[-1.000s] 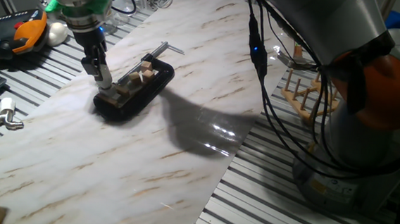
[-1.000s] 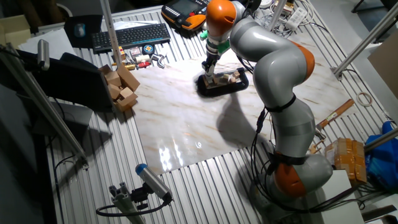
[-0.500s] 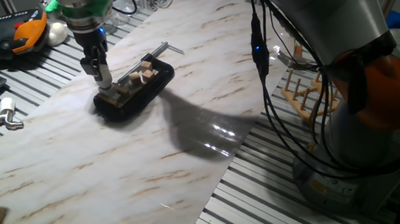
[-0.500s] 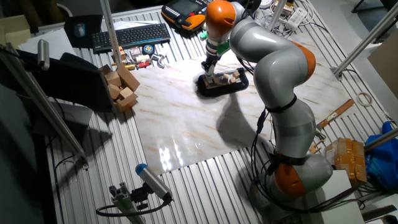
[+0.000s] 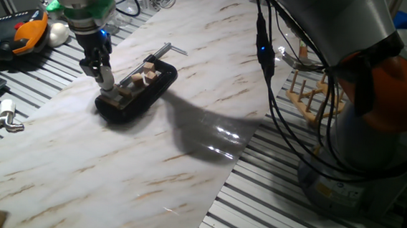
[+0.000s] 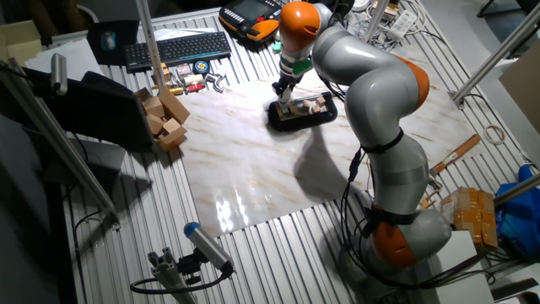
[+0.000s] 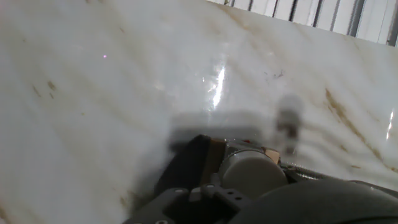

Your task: Install the light bulb by rotating it

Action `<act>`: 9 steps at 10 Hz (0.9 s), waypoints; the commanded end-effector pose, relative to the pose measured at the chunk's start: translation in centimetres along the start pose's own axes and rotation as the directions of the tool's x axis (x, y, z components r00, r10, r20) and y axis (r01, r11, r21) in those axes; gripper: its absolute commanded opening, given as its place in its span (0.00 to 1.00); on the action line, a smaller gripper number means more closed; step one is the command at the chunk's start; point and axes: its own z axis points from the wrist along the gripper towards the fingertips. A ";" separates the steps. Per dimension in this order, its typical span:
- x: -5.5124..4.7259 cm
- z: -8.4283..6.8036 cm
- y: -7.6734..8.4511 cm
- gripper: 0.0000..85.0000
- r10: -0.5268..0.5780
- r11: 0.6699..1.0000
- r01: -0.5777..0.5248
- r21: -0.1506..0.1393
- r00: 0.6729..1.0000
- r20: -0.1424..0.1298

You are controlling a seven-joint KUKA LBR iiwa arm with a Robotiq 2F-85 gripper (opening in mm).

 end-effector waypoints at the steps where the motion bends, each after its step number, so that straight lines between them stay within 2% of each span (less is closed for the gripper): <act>1: 0.0 0.0 0.0 0.00 0.019 1.000 -0.019 0.001 1.000 -0.001; 5: 0.0 -0.1 0.0 0.00 0.121 0.993 -0.121 0.011 0.993 -0.006; 9: 0.0 0.0 0.0 0.00 0.194 0.981 -0.194 0.007 0.981 -0.016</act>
